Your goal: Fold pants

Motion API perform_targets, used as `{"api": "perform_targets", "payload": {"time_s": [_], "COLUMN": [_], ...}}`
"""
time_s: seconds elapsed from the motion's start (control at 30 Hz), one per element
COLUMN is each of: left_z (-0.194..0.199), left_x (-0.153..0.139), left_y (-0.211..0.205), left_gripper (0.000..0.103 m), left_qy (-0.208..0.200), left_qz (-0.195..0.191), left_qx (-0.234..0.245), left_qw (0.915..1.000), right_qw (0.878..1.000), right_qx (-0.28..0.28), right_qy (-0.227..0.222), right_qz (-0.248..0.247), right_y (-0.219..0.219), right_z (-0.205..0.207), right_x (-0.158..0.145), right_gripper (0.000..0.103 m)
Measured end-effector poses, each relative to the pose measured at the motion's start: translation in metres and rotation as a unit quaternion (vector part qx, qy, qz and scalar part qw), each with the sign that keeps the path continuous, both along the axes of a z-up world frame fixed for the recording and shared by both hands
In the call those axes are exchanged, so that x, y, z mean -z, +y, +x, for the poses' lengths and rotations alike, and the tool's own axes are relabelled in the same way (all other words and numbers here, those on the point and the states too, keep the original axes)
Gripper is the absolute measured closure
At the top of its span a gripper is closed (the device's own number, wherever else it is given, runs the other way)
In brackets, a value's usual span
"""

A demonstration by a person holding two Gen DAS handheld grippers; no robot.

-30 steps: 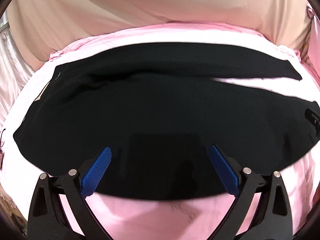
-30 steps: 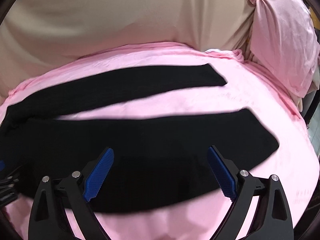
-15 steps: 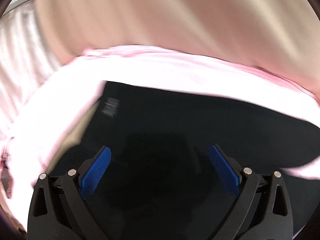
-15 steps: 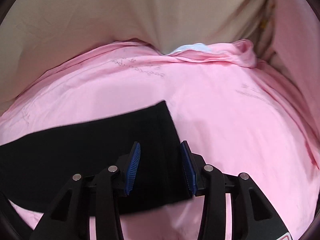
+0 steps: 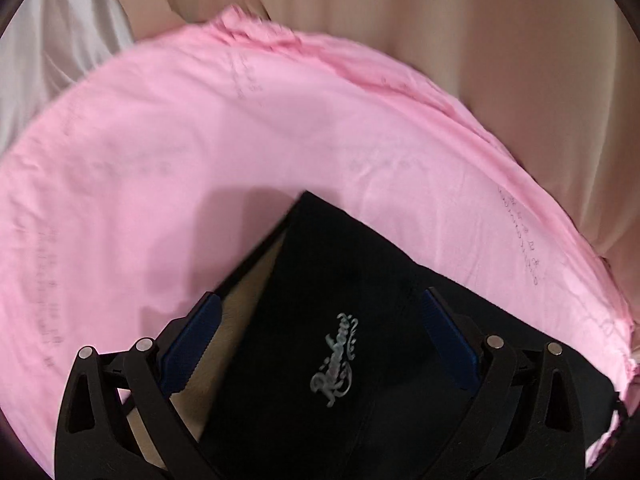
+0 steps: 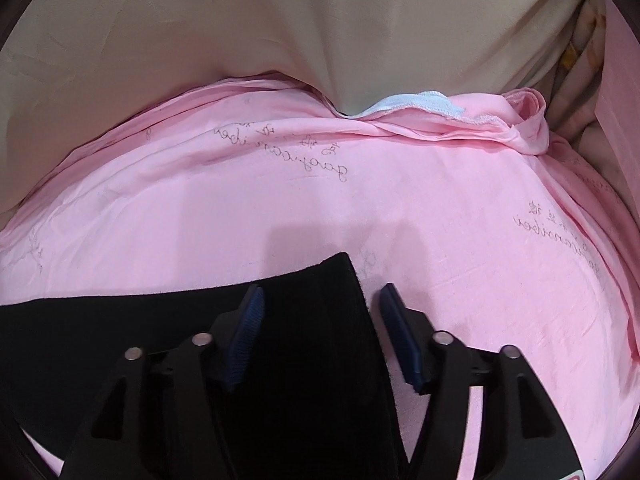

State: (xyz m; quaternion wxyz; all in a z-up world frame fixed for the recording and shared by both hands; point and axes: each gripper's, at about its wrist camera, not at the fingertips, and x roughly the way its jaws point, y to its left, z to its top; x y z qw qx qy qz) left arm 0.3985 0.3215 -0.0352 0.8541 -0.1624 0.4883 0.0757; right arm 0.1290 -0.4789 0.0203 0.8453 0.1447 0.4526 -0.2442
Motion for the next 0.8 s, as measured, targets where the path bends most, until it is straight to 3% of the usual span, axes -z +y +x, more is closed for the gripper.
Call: {"api": "perform_targets", "payload": {"time_s": [0.03, 0.07, 0.1, 0.13, 0.17, 0.2, 0.27, 0.37, 0.5, 0.57, 0.7, 0.8], "left_z": [0.003, 0.007, 0.009, 0.011, 0.014, 0.016, 0.013, -0.003, -0.059, -0.096, -0.185, -0.229], "left_x": [0.002, 0.002, 0.001, 0.000, -0.001, -0.002, -0.007, -0.034, -0.089, -0.108, -0.120, -0.101], "left_y": [-0.002, -0.007, -0.010, -0.013, -0.012, -0.011, -0.005, 0.002, 0.014, 0.017, 0.028, 0.036], "left_gripper": [0.008, 0.011, 0.025, 0.042, 0.060, 0.087, 0.088, 0.091, 0.093, 0.094, 0.094, 0.092], "left_qy": [0.001, -0.006, -0.012, -0.014, -0.014, -0.008, -0.010, -0.059, -0.143, -0.169, -0.196, -0.178], "left_qz": [0.003, 0.018, 0.023, 0.029, 0.027, 0.015, -0.013, -0.032, -0.071, -0.068, -0.061, -0.060], "left_qx": [0.005, 0.014, 0.026, 0.034, 0.035, 0.034, 0.030, 0.032, 0.057, 0.074, 0.094, 0.084], "left_qw": [1.0000, 0.9997, 0.9993, 0.9989, 0.9989, 0.9993, 0.9994, 0.9972, 0.9855, 0.9805, 0.9742, 0.9786], "right_qw": [1.000, 1.000, 1.000, 1.000, 1.000, 0.999, 0.998, 0.994, 0.985, 0.979, 0.975, 0.981], "right_qx": [-0.001, -0.005, -0.008, -0.013, -0.019, -0.023, -0.030, -0.037, -0.062, -0.086, -0.114, -0.114], "right_qy": [-0.002, -0.006, -0.007, -0.008, -0.018, -0.027, -0.049, -0.098, -0.157, -0.176, -0.168, -0.130], "right_qz": [-0.004, -0.001, -0.005, -0.008, -0.009, -0.015, -0.023, -0.028, -0.043, -0.064, -0.088, -0.088], "right_y": [0.002, 0.005, 0.008, 0.012, 0.015, 0.020, 0.028, 0.037, 0.055, 0.072, 0.095, 0.102], "right_z": [-0.001, -0.002, -0.003, -0.004, -0.008, -0.012, -0.022, -0.047, -0.098, -0.132, -0.202, -0.240], "right_x": [0.000, -0.001, -0.002, -0.004, -0.006, -0.012, -0.024, -0.053, -0.095, -0.113, -0.116, -0.091], "right_gripper": [0.046, 0.057, 0.064, 0.081, 0.090, 0.091, 0.093, 0.094, 0.094, 0.094, 0.094, 0.093]}}
